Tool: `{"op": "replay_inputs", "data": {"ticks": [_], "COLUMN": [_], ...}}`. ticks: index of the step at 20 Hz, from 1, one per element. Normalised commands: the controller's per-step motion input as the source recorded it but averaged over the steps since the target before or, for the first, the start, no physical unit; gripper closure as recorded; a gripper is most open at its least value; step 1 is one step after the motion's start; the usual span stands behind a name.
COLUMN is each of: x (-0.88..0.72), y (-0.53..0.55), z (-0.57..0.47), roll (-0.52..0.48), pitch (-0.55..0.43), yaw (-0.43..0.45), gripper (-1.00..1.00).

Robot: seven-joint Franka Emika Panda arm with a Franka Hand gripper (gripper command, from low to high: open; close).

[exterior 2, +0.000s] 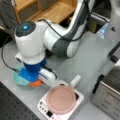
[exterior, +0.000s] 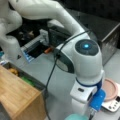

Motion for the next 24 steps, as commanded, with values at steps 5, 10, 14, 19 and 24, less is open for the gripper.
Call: {"op": "replay_inputs", "data": {"ticks": [5, 10, 14, 19, 24], "x": [-0.22, -0.2, -0.16, -0.13, -0.14], "y": [0.69, 0.58, 0.23, -0.1, -0.11], "z": [-0.08, -0.1, -0.12, -0.12, -0.12], "roll": [-0.215, -0.271, -0.257, -0.193, -0.164], "pitch": [-0.082, -0.12, -0.151, -0.163, -0.179], "yaw": [-0.021, -0.048, -0.007, 0.048, 0.064], "gripper": [1.0, 1.0, 1.0, 1.0, 1.0]}}
